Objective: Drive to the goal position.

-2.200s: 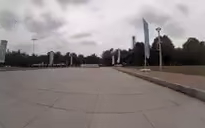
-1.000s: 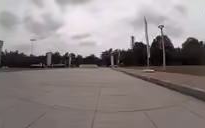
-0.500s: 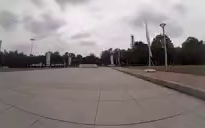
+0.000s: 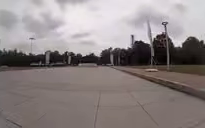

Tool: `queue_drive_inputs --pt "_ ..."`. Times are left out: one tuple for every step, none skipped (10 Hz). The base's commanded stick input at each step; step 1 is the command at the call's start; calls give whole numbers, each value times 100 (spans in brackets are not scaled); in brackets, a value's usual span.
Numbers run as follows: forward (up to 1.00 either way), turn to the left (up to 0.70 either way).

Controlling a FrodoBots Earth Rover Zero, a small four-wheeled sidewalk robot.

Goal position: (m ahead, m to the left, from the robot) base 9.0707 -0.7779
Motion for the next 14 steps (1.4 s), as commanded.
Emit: queue_drive_inputs --pt "60 0" --pt "60 0" --pt "60 0" --pt "60 0" --pt "60 0" --pt "60 0" --pt "60 0" --pt "60 0" --pt "60 0" --pt "60 0" --pt "60 4" --pt "60 15" --pt "60 15" --pt "60 15"
